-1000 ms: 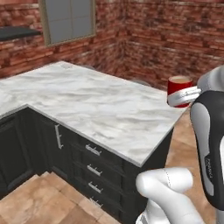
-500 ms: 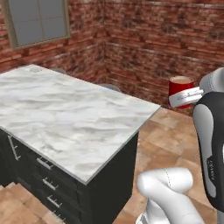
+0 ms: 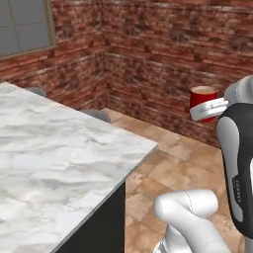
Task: Pick the cup of tea, navigate to the dining table, and place it on the saucer.
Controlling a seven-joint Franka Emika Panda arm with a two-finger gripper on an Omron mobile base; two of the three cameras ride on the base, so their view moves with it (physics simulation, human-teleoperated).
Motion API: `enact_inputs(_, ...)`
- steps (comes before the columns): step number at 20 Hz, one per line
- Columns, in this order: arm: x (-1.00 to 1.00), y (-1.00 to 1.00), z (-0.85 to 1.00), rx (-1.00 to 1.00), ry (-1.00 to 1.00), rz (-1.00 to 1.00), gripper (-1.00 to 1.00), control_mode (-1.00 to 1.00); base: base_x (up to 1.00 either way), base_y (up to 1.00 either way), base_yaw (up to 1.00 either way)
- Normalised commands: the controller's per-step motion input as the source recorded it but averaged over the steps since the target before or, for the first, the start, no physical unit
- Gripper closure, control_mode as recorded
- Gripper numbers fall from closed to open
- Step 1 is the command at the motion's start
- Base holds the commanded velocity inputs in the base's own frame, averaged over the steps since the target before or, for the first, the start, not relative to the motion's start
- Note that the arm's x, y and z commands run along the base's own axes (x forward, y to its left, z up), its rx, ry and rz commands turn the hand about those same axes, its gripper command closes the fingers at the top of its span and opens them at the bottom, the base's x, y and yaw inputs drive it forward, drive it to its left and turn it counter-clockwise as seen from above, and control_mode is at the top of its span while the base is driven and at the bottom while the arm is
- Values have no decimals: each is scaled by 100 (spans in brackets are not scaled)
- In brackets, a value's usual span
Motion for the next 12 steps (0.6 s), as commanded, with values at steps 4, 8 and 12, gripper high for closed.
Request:
enact_inputs(4, 0, 0, 0, 0, 0, 0, 100, 100, 7, -100, 19)
enact_inputs(8, 0, 0, 0, 0, 0, 0, 100, 100, 6, -100, 19)
enact_inputs(12, 0, 0, 0, 0, 0, 0, 100, 100, 69, -100, 28)
